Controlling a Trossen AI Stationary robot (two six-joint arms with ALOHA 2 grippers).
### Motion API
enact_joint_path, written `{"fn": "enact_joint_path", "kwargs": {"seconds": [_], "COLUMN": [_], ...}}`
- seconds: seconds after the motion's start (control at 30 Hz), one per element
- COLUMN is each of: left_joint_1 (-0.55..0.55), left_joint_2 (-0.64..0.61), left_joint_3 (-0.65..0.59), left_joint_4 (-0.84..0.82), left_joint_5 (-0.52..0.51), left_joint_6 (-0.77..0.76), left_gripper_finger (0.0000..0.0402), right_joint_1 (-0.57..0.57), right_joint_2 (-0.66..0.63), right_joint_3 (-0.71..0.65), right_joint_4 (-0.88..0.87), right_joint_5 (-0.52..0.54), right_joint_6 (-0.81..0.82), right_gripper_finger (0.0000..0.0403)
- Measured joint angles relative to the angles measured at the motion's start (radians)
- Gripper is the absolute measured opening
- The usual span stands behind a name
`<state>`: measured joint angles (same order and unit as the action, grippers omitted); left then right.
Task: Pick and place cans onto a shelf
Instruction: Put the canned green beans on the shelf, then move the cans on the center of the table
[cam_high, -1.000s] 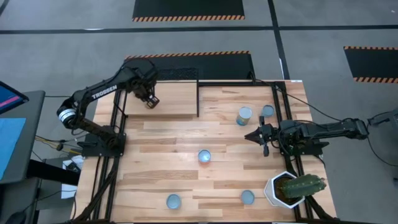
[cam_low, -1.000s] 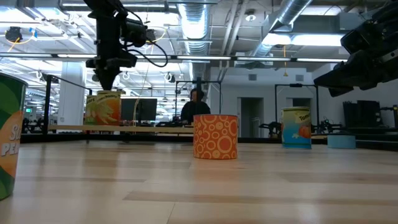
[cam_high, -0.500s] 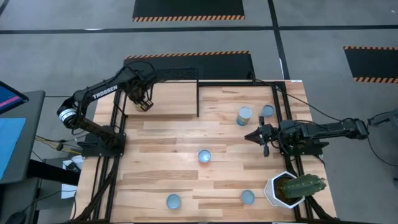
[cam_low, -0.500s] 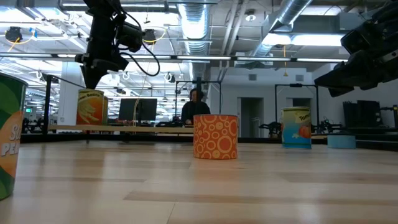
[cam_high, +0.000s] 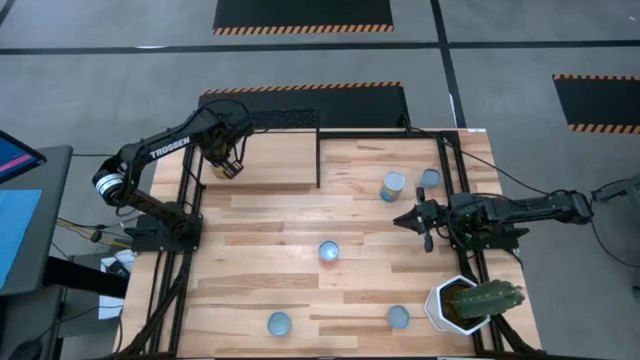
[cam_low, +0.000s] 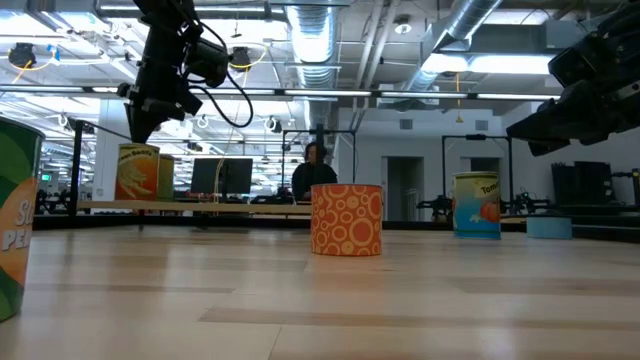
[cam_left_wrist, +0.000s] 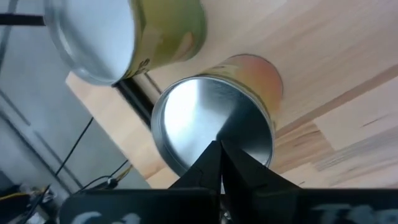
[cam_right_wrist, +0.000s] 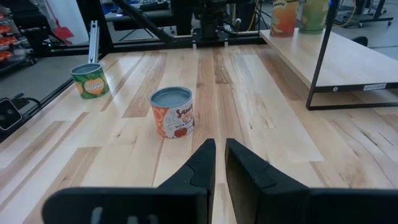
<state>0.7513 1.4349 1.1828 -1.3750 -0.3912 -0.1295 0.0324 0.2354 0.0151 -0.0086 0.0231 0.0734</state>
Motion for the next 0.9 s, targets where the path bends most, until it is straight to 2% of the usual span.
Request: {"fn": "enact_joint_path", "kwargs": {"seconds": [0.47,0.7,0.8,0.9], "left_joint_1": [0.000,-0.043,-0.085,-0.145], "left_joint_2": [-0.010,-0.080,-0.122,-0.173], "left_joint_3": [0.001,0.086,0.137,0.156], "left_joint_4": [-0.001,-0.010,0.002,0.097], "left_joint_5": [-0.084,-0.080,0.014,0.207], "left_joint_6": [-0.010,-0.019,-0.041,-0.050], "left_gripper_finger": [0.0000,0.0000,0.0000,0.0000], "right_joint_1": [0.000,0.000,0.000,0.000], "right_joint_2": [0.000,0.000,0.000,0.000], "right_joint_3": [0.000,0.000,0.000,0.000], "right_joint_4": [0.000,0.000,0.000,0.000], "right_joint_5": [-0.001,-0.001,-0.001,0.000], "right_joint_6": [-0.001,-0.002,-0.002,-0.002], "right_gripper_finger": [0.0060,0.0060,0.0060,0.0060]}}
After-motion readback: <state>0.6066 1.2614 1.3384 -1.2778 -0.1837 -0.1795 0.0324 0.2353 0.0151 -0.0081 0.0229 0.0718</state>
